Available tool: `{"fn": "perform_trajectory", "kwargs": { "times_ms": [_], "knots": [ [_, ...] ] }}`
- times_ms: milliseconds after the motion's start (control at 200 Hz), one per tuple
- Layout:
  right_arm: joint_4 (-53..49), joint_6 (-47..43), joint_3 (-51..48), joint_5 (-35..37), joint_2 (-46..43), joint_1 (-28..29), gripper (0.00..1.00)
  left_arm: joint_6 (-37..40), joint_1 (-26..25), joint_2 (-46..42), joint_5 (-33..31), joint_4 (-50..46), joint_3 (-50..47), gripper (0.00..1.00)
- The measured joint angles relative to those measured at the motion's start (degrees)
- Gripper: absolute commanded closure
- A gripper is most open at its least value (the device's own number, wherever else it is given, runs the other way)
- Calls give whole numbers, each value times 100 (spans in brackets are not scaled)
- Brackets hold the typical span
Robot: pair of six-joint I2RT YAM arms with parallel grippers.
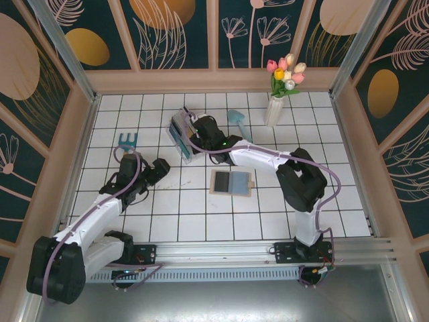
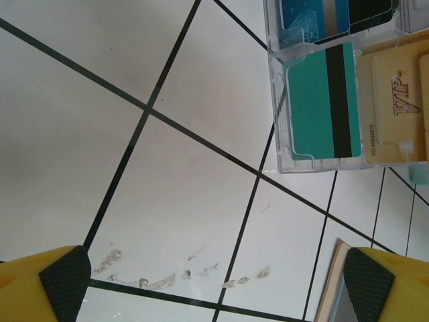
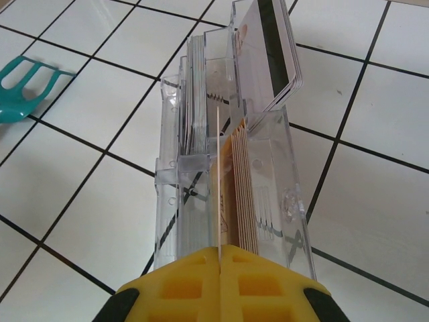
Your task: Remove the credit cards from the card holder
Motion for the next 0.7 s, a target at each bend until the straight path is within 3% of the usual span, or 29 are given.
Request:
{"fn": "perform_trajectory", "kwargs": {
  "times_ms": [696],
  "knots": [
    [297, -433, 24, 109, 170, 0, 100, -44, 0, 334, 337, 260, 0, 2]
  ]
}}
